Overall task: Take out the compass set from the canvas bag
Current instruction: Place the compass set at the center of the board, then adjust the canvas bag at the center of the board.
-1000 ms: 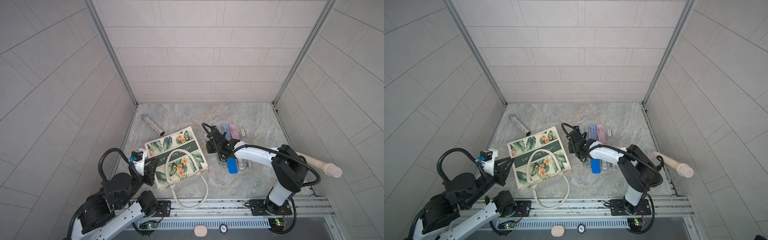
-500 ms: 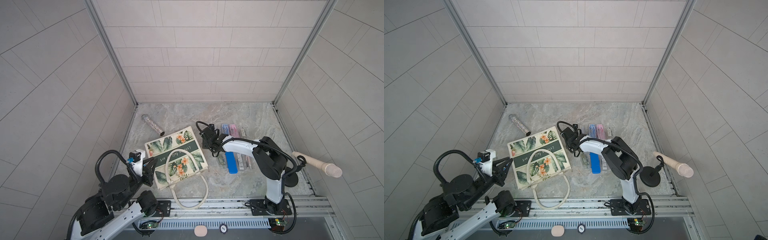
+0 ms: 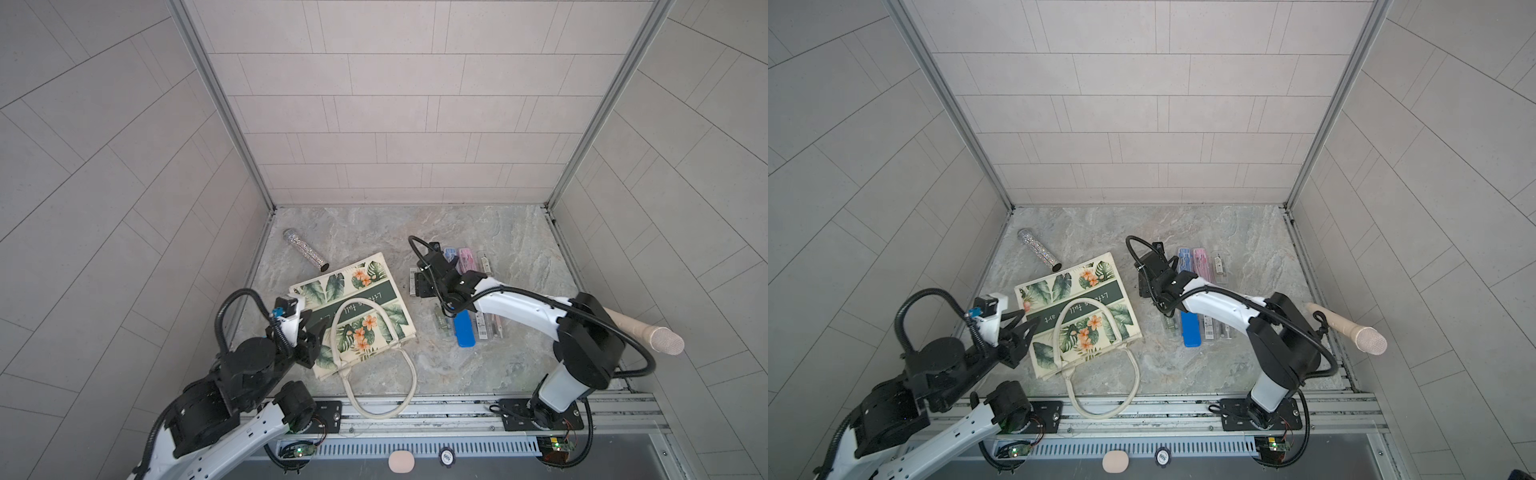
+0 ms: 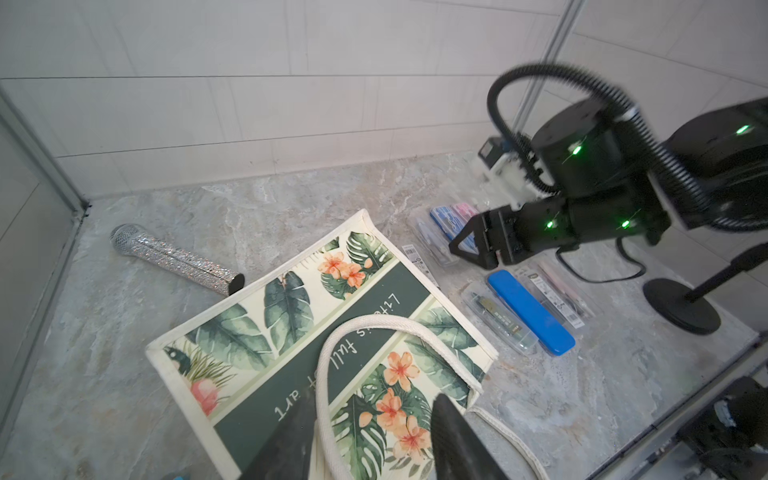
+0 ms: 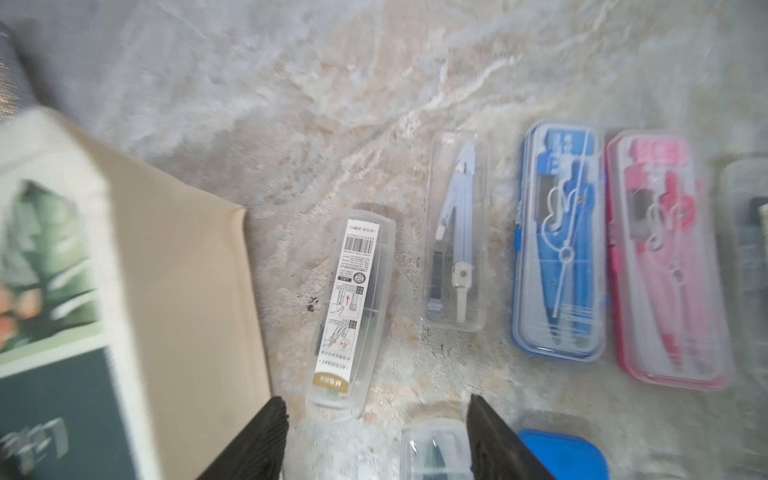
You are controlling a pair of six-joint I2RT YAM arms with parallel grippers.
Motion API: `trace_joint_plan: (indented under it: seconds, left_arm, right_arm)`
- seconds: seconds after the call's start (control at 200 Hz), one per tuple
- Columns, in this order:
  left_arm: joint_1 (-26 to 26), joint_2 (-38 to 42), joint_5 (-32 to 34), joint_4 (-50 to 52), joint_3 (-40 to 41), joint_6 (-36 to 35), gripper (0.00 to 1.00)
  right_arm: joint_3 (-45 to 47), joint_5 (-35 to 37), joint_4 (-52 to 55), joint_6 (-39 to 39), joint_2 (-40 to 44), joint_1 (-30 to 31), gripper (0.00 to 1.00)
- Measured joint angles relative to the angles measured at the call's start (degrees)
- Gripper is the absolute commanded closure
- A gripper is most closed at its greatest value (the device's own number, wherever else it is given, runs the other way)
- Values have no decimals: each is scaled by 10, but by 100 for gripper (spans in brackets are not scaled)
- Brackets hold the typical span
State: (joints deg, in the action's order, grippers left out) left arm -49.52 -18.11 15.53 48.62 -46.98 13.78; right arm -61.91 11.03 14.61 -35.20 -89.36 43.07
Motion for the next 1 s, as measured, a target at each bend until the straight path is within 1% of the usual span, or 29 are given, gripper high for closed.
trace_joint_plan:
  seconds: [0.065, 0.165, 0.225, 0.285, 0.325, 0.39, 0.465, 0.576, 0.681, 0.696, 0.721, 0.736, 0.766, 0.776, 0.791, 0.886, 1.001]
  left_arm:
    - [0, -72, -23, -7, -4, -9, 34]
    - [-2, -182, -52, -15, -9, -18, 33]
    - [-11, -241, -59, -13, -19, -23, 32]
    - [-34, -304, -51, -5, -39, -25, 29]
    - [-59, -348, -40, 5, -58, -27, 28]
    - [-98, -405, -19, 24, -90, -27, 27]
    - [-132, -465, -3, 52, -131, -16, 26]
    - [-166, -553, 19, 107, -201, 9, 26]
    - [-189, -625, 40, 161, -242, 35, 23]
    - [-192, -637, 42, 169, -245, 40, 19]
    - [-197, -651, 45, 180, -249, 46, 16]
    - [-201, -661, 48, 188, -251, 49, 10]
    - [-207, -677, 49, 198, -251, 55, 8]
    - [-210, -683, 52, 202, -251, 60, 2]
    - [-213, -690, 51, 206, -251, 67, 0]
    - [-236, -731, 60, 236, -252, 92, 0]
    - [-251, -771, 85, 272, -266, 123, 0]
  right_arm:
    - [32, -3, -9, 29, 63, -1, 27]
    - [89, -7, -13, 58, 148, -9, 27]
    - [126, -9, -9, 66, 193, -22, 26]
    - [160, -10, 0, 72, 236, -38, 26]
    - [180, -11, 9, 75, 263, -48, 26]
    - [203, -12, 20, 79, 301, -59, 26]
    - [218, -14, 31, 82, 337, -72, 26]
    - [227, -17, 39, 83, 371, -93, 26]
    - [231, -20, 43, 82, 389, -110, 27]
    - [231, -21, 42, 82, 390, -111, 26]
    - [231, -21, 42, 82, 391, -114, 26]
    - [231, -23, 42, 82, 391, -115, 26]
    - [231, -26, 42, 82, 391, -118, 26]
    - [231, -27, 42, 82, 391, -118, 26]
    - [231, -28, 42, 82, 391, -120, 26]
    - [231, -35, 41, 82, 391, -126, 27]
    - [230, -43, 39, 82, 386, -132, 27]
